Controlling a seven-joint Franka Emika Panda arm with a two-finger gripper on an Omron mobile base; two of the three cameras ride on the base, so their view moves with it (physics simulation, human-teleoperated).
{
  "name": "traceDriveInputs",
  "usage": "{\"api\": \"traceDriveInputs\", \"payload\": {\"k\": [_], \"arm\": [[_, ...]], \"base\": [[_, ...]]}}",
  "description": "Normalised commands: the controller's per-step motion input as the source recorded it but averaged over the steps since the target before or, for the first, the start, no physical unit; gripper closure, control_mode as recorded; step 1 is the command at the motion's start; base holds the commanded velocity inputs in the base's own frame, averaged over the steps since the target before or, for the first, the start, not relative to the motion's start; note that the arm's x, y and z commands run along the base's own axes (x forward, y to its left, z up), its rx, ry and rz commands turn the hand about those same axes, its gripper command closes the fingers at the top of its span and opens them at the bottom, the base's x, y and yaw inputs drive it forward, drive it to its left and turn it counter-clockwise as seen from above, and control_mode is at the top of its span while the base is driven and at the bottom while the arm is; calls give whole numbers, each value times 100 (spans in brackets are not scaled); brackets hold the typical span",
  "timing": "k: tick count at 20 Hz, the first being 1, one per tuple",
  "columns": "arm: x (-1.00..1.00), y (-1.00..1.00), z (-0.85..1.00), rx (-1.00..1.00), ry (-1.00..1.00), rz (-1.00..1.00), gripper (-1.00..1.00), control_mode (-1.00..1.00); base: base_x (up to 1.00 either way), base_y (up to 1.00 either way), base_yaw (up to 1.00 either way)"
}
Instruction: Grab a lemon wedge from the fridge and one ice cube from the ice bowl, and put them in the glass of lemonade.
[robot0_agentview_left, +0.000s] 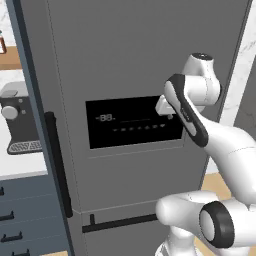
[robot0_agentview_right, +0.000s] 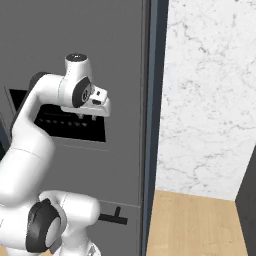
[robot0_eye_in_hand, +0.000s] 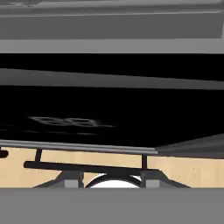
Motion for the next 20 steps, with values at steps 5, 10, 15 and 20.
{"api": "traceDriveInputs", "payload": {"k": [5, 10, 15, 20], "arm": [[-61, 0, 0, 1, -4, 0, -100, -100], [-100, 0, 1, 4, -10, 0, -100, -100], [-82, 14, 0, 0, -7, -3, -100, -100], [-36, 0, 0, 0, -5, 0, -100, 100]], "base": [[0, 0, 0], [0, 0, 0], [0, 0, 0], [-11, 5, 0]]}}
